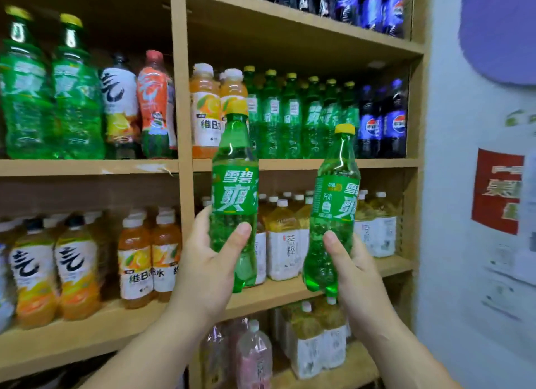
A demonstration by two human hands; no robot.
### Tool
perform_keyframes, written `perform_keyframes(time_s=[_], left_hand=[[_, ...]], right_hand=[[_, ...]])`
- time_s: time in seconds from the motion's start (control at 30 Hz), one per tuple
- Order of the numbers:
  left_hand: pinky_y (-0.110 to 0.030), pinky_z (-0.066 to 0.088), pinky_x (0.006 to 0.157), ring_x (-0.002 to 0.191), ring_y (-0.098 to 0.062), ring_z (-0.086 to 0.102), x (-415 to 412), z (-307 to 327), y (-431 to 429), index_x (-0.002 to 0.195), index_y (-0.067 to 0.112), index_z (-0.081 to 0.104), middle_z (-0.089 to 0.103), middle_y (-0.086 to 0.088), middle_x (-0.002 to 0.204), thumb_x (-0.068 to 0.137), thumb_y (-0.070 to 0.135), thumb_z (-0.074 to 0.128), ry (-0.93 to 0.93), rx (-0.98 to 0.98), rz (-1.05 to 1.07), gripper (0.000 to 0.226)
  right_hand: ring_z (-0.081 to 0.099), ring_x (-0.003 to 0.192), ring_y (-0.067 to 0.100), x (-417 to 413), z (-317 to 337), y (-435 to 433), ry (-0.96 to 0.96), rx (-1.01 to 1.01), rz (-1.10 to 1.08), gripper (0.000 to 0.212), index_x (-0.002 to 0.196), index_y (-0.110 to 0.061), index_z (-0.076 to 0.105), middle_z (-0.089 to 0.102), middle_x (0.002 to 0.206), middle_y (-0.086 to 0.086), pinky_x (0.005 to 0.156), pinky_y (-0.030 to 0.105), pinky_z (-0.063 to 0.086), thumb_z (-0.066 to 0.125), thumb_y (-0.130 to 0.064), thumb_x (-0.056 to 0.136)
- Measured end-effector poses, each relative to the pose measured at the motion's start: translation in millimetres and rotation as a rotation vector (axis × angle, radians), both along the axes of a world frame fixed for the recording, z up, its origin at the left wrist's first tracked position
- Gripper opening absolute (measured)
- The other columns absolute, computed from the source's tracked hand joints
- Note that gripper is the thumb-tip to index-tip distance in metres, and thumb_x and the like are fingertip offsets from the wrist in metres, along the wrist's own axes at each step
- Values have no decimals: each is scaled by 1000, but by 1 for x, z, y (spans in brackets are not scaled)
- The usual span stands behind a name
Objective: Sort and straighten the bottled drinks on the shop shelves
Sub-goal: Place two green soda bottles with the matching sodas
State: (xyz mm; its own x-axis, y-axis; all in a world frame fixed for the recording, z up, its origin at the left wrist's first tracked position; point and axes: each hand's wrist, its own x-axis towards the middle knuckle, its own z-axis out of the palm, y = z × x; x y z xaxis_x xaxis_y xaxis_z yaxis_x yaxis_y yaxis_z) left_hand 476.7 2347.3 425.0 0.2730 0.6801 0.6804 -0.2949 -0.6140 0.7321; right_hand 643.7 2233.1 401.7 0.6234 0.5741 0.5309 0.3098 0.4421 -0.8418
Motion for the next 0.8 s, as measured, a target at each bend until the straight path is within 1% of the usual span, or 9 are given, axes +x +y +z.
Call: perform_keyframes(time_s=[0.13,0.23,0.3,0.47,0.57,0.63,0.67,0.73,0.8], left_hand=[[-49,52,101,114,-5,65,33,21,9,130,45,55,69,21,120,83,61,63,3,27,-9,51],[-46,50,104,115,-2,63,54,41,26,135,41,53,68,21,122,87,61,67,-26,62,-33,54],[-45,48,108,121,-4,61,68,57,42,141,35,51,66,20,127,85,65,67,-62,85,-37,65],[-43,36,118,139,-8,46,102,101,72,153,32,37,52,17,148,72,80,65,-86,144,-5,98],[-26,37,112,129,8,46,120,122,85,150,35,37,49,30,138,86,66,64,-44,204,-22,76],[0,37,92,104,32,46,128,135,87,134,42,39,49,47,111,93,55,63,-17,224,-26,49],[3,36,87,96,37,44,131,142,86,133,42,38,47,49,105,95,52,62,-8,244,-21,45],[-13,44,97,104,26,52,140,156,90,135,38,46,57,38,114,96,49,62,-23,300,3,43],[-21,50,92,103,15,60,148,169,92,128,39,51,65,26,114,97,45,62,-30,328,24,34]], right_hand=[[48,136,-2,28,18,15,-42,-18,-82,86,146,-37,46,50,147,-29,118,42,37,53,-87,76],[45,125,-5,45,35,32,-9,21,-63,59,138,-35,42,40,131,-41,108,31,33,52,-66,90],[52,129,1,55,45,44,-22,43,-94,65,137,-39,51,52,137,-31,109,37,41,55,-73,82],[71,107,18,100,72,64,-70,94,-195,60,117,-35,65,74,116,-5,94,51,57,61,-81,78],[66,119,15,119,92,69,-118,139,-205,71,129,-37,61,71,123,-12,104,52,51,61,-83,75],[60,122,8,131,107,74,-142,145,-217,77,137,-32,56,66,124,-20,109,45,46,60,-82,78],[60,120,7,137,115,78,-146,158,-229,75,135,-32,56,66,124,-19,109,44,46,60,-81,79],[62,111,0,156,131,89,-155,160,-211,64,129,-32,57,66,123,-17,104,34,49,57,-77,83],[56,97,-13,169,149,98,-178,120,-206,41,126,-36,46,58,115,-22,95,18,44,52,-63,95]])
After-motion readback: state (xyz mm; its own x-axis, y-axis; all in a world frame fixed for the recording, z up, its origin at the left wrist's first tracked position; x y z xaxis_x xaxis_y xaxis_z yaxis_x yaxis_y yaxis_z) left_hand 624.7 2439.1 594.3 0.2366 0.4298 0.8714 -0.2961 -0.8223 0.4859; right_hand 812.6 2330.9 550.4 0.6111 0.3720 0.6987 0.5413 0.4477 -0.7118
